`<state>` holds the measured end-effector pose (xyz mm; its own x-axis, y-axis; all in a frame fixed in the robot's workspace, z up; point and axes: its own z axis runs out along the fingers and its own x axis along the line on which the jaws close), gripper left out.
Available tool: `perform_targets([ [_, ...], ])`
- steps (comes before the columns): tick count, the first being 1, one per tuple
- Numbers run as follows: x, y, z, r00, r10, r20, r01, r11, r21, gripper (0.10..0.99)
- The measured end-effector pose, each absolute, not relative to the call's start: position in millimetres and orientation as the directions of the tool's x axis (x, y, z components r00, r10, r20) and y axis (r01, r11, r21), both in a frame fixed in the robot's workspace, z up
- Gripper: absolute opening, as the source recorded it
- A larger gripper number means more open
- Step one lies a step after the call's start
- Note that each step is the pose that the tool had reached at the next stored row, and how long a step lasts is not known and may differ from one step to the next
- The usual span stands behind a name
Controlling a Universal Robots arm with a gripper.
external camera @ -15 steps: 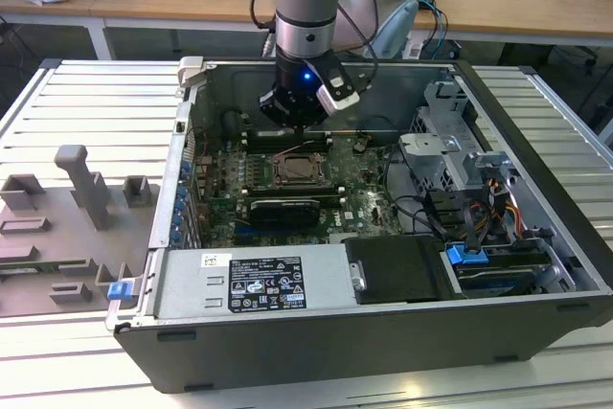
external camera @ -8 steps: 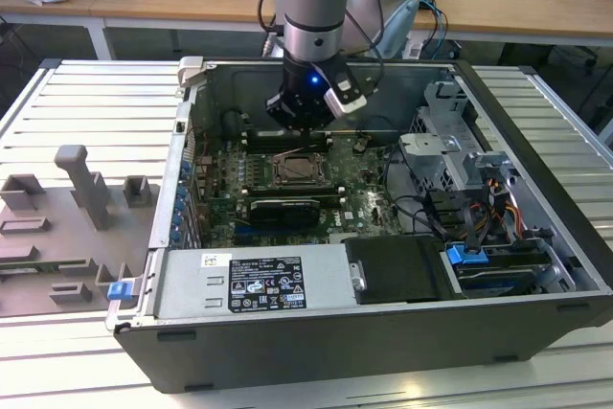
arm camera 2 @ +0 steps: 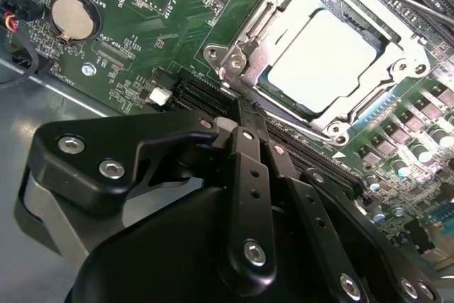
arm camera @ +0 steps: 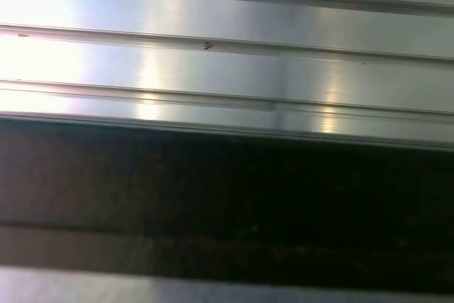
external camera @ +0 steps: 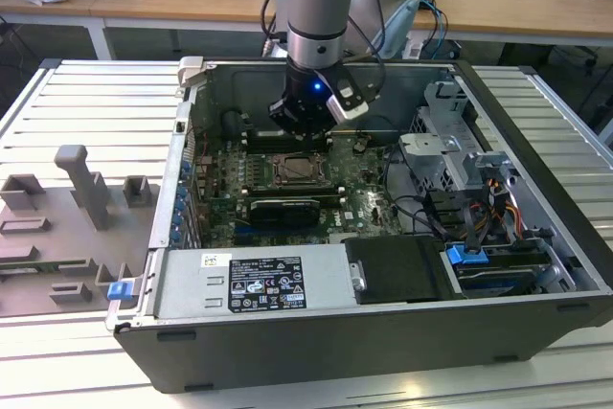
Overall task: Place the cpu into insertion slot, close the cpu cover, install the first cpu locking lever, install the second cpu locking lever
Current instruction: 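Install the first cpu locking lever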
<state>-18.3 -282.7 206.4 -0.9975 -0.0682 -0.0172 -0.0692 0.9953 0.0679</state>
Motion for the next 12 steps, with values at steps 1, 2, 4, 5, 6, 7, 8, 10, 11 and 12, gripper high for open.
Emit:
perform_targets([
  [1, -18.3, -282.7, 206.3, -0.998, -0.068, -0.017, -0.069, 0.995, 0.067, 0.106],
  [2, -18.2, -282.7, 206.1, -0.998, -0.068, -0.017, -0.069, 0.995, 0.066, 0.106],
  [4, -18.0, -282.7, 205.7, -0.998, -0.068, -0.017, -0.069, 0.996, 0.064, 0.106],
  [5, -18.1, -282.7, 205.5, -0.998, -0.068, -0.017, -0.069, 0.996, 0.062, 0.106],
  [6, -18.1, -282.7, 205.4, -0.998, -0.068, -0.017, -0.069, 0.996, 0.061, 0.106],
  [7, -18.1, -282.7, 205.3, -0.998, -0.068, -0.017, -0.069, 0.996, 0.06, 0.106],
  [8, -18.1, -282.7, 205.0, -0.998, -0.068, -0.016, -0.069, 0.996, 0.058, 0.106],
  [10, -18.1, -282.7, 204.6, -0.998, -0.068, -0.016, -0.069, 0.996, 0.056, 0.106],
  [11, -18.0, -282.7, 204.2, -0.998, -0.068, -0.016, -0.069, 0.996, 0.055, 0.106],
  [12, -18.1, -282.8, 203.8, -0.998, -0.068, -0.016, -0.069, 0.996, 0.055, 0.106],
])
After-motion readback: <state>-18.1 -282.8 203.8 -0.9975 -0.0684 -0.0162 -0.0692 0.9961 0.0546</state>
